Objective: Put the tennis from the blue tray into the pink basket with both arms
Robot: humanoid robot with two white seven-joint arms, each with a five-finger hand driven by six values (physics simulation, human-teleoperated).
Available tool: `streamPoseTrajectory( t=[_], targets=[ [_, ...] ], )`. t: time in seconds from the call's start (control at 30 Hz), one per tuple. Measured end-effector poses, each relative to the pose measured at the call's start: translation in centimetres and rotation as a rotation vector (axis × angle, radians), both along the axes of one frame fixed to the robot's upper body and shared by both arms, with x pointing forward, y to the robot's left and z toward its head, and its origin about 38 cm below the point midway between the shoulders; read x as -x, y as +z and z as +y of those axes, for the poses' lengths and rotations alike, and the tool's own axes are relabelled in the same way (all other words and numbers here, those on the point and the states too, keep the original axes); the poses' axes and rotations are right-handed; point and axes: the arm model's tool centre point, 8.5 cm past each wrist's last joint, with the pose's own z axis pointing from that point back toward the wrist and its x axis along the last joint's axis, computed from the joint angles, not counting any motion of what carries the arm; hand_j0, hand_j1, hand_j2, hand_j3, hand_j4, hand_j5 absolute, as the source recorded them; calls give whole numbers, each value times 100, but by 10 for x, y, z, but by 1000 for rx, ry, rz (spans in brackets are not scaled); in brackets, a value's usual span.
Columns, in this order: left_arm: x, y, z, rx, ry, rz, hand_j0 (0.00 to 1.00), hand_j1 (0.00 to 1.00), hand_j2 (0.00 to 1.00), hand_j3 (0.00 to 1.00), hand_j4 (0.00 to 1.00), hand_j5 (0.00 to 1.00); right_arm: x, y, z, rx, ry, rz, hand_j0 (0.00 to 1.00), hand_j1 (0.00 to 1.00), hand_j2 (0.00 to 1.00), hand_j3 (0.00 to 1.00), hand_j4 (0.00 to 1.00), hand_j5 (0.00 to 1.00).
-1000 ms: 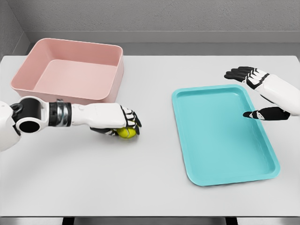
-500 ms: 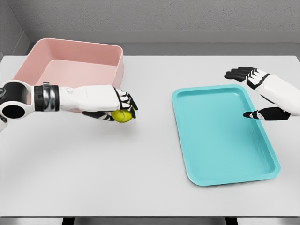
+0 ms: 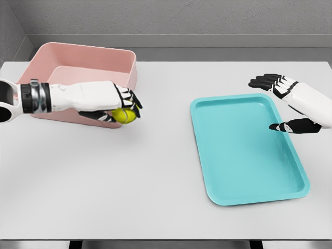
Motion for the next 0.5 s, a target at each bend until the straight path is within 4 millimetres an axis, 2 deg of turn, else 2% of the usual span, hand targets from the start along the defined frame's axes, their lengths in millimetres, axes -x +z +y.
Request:
streamPoseTrajectory(
  t=[0.23,0.5],
  targets=[
    [-14,13,13,14,53,-21,56,56,56,56,56,56,0,0,0,0,0,0,100,100,100,100,100,100],
    [-31,16,38,27,147,-15,56,56,56,56,56,56,0,0,0,0,0,0,100,100,100,100,100,100]
  ],
)
